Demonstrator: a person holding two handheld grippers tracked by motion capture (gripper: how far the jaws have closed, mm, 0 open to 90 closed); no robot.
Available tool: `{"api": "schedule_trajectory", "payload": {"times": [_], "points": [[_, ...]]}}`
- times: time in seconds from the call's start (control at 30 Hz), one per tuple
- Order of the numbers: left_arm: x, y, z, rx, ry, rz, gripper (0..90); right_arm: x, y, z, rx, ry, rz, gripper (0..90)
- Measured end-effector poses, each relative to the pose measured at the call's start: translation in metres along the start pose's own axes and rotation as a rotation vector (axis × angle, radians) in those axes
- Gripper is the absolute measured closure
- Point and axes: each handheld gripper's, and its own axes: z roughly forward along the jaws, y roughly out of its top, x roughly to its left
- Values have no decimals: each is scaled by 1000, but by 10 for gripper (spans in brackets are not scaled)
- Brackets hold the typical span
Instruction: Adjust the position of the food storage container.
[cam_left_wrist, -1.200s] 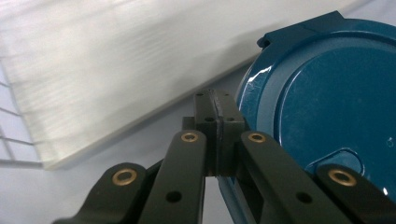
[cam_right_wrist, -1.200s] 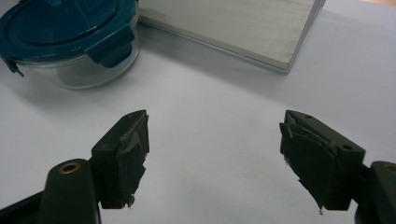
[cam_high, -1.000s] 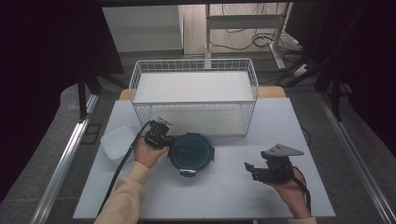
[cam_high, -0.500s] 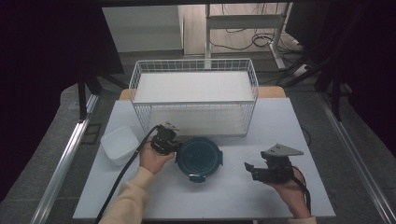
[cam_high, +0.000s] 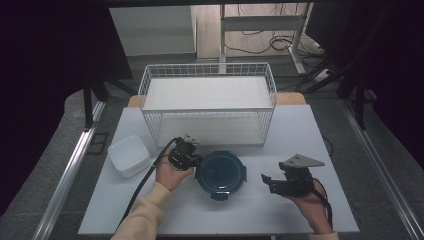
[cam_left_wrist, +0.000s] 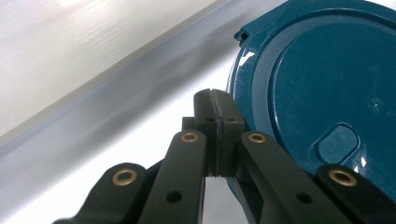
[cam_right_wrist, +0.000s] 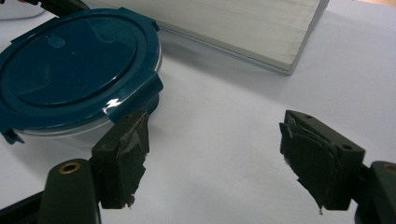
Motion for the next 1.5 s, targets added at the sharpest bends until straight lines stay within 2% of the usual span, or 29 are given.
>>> {"api": "schedule_trajectory", "payload": {"times": [0.13, 0.2, 0.23, 0.3, 0.37, 0.43, 0.5, 0.57, 0.67, 0.73, 0.77, 0.8, 0.87, 1.0, 1.03, 1.1, 1.23, 1.3, 1.5], "points": [[-2, 1, 1, -4, -14, -9, 900, 0, 0, 1, 3, -1, 2, 239], [4, 4, 1, 17, -61, -11, 900, 0, 0, 1, 3, -1, 0, 239], [7, 5, 0, 7, -84, -24, 900, 0, 0, 1, 2, 0, -1, 240], [12, 6, -6, -27, -67, -52, 900, 0, 1, 0, -4, -2, 1, 241], [14, 5, -11, -37, -54, -48, 900, 0, 1, -1, -7, 0, 4, 242], [10, -1, -29, -91, -31, -39, 890, 0, 3, -3, -17, 7, 8, 241], [5, -10, -44, -126, -34, -41, 805, -1, 5, -2, -23, 13, 10, 241], [0, -21, -56, -166, -13, -60, 696, -2, 6, -3, -28, 20, 12, 242], [-7, -38, -66, -161, -18, -99, 428, -2, 8, -4, -40, 35, 18, 242], [-8, -48, -72, -157, -15, -111, 373, -1, 9, -4, -41, 37, 15, 242], [-8, -48, -72, -157, -15, -111, 335, -1, 9, -4, -41, 37, 15, 242], [-8, -52, -76, -148, 10, -97, 309, 1, 11, -4, -45, 41, 12, 241], [-6, -58, -82, -168, 28, -117, 287, 2, 12, -4, -48, 45, 9, 241], [-3, -66, -85, -180, 7, -134, 253, 6, 14, -2, -51, 57, 0, 239], [0, -70, -85, -178, -15, -139, 246, 8, 14, -2, -47, 68, -14, 235], [5, -72, -84, -181, -26, -151, 230, 8, 13, -3, -42, 64, -17, 234], [15, -75, -83, -174, -27, -175, 212, 5, 13, -3, -50, 75, 7, 235], [18, -76, -84, -176, -31, -185, 206, 6, 12, -2, -43, 76, -1, 234], [18, -78, -92, -192, -31, -207, 201, 8, 12, 0, -35, 93, -16, 230]]}}
